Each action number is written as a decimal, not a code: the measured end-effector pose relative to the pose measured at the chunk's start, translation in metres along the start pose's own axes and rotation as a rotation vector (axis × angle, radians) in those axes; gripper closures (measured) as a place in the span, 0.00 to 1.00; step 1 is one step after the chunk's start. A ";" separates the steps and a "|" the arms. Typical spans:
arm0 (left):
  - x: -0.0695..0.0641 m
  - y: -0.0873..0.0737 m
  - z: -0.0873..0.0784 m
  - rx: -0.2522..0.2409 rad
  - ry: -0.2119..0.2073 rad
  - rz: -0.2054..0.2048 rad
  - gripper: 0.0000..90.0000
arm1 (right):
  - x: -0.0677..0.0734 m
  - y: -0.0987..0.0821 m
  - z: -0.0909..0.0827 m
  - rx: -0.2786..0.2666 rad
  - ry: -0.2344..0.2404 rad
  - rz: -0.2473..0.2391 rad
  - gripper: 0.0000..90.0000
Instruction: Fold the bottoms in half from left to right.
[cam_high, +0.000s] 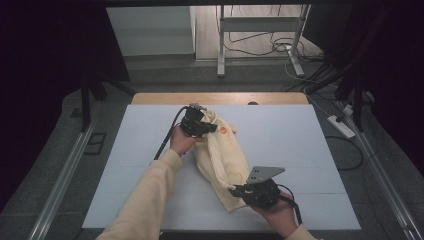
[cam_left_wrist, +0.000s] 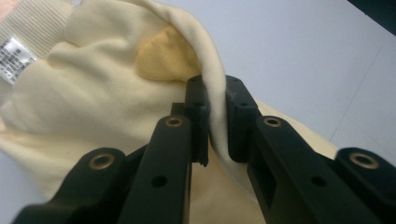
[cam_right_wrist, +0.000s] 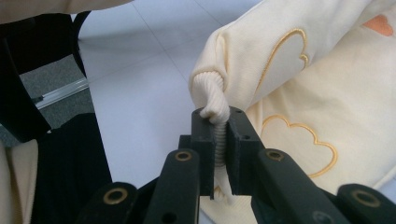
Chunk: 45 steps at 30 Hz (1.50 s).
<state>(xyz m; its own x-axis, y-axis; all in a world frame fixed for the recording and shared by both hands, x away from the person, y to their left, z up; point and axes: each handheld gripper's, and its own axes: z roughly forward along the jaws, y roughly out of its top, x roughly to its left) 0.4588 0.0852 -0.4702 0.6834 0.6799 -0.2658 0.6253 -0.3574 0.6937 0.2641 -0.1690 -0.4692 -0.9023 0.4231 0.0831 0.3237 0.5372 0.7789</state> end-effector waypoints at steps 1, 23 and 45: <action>0.000 0.000 0.001 0.002 0.000 0.001 0.90 | 0.000 0.000 0.000 0.005 0.000 0.000 0.92; -0.005 -0.003 0.025 0.031 -0.007 -0.002 0.90 | -0.005 -0.010 -0.001 0.032 0.000 0.018 0.92; -0.007 -0.006 0.039 0.046 -0.012 -0.008 0.89 | -0.008 -0.012 0.002 0.056 0.005 0.014 0.92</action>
<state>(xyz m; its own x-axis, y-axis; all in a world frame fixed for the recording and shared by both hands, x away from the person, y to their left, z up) 0.4652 0.0576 -0.4983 0.6828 0.6751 -0.2795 0.6472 -0.3813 0.6601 0.2676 -0.1772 -0.4807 -0.8988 0.4274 0.0973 0.3518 0.5710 0.7417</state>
